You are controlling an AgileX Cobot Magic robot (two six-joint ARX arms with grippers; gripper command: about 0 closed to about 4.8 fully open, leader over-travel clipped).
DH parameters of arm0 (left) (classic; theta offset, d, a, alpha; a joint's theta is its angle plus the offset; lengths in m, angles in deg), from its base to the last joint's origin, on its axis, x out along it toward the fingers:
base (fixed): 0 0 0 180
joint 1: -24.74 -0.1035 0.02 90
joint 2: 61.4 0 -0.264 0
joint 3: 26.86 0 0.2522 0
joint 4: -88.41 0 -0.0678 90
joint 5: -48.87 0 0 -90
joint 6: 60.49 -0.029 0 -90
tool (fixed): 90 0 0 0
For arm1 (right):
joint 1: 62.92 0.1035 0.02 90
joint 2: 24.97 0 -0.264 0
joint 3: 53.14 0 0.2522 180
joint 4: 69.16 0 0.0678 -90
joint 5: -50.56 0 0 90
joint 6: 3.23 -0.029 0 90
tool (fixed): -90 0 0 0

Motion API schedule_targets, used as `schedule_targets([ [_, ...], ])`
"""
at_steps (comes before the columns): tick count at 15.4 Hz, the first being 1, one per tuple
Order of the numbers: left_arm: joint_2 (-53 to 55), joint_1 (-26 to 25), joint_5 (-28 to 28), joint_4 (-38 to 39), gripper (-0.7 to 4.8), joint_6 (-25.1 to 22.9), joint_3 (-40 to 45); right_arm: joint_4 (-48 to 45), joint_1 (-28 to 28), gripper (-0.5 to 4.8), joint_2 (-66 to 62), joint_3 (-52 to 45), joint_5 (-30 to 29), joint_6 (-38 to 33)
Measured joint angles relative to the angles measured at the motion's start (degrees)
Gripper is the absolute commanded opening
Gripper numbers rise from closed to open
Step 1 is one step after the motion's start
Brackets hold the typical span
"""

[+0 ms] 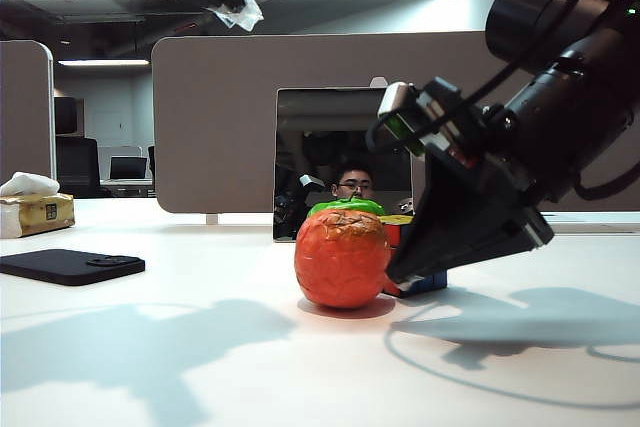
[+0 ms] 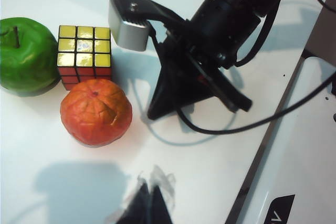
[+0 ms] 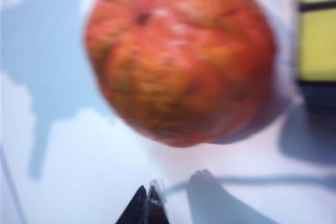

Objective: Move all the fruits on the tabletop near the face of the Rubik's cube that has the color most similar to each fruit.

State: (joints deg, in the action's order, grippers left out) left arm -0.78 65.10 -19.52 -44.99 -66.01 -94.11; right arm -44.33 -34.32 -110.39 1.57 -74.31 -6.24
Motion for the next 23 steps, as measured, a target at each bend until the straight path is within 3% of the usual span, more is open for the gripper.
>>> schedule_targets([
  [3, 0.0, 0.0, 0.0, 0.0, -0.05, 0.0, 0.0, -7.54, 2.1, -0.01, 0.0, 0.02, -2.1, -0.35],
  [9, 0.0, 0.0, 0.0, 0.0, -0.05, 0.02, 0.0, -7.8, 2.08, -0.01, -0.2, 0.02, 3.78, -0.46],
  [12, 0.0, 0.0, 0.0, 0.02, -0.05, 0.02, 0.0, -6.32, 2.1, -0.01, 0.68, 0.0, -0.37, -0.46],
  [15, 0.0, 0.0, -0.17, 0.0, -0.05, 0.02, 0.0, -4.11, 2.08, -0.01, 8.48, 0.0, -0.02, -0.46],
  [16, -0.09, -0.13, -7.98, -1.55, -0.05, 0.0, 0.02, -4.0, 1.64, -0.01, 15.93, 0.02, 12.87, -0.02],
  [17, -5.75, -5.73, -17.29, -3.43, -0.05, 0.0, 0.0, -3.04, -7.02, -0.01, 23.67, 0.02, 24.2, 8.61],
  [20, -12.74, -19.58, -14.4, -3.56, -0.05, 0.0, 0.0, -3.04, -14.91, -0.01, 28.68, 0.04, 20.02, 8.76],
  [21, -16.72, -27.89, -9.68, -3.5, -0.05, 0.0, 0.0, -5.07, -17.97, -0.01, 33.2, 0.07, 17.35, 8.87],
  [23, -18.71, -30.36, -9.25, -3.41, -0.05, 0.02, 0.0, -5.99, -19.23, -0.01, 35.56, 0.04, 17.25, 8.9],
])
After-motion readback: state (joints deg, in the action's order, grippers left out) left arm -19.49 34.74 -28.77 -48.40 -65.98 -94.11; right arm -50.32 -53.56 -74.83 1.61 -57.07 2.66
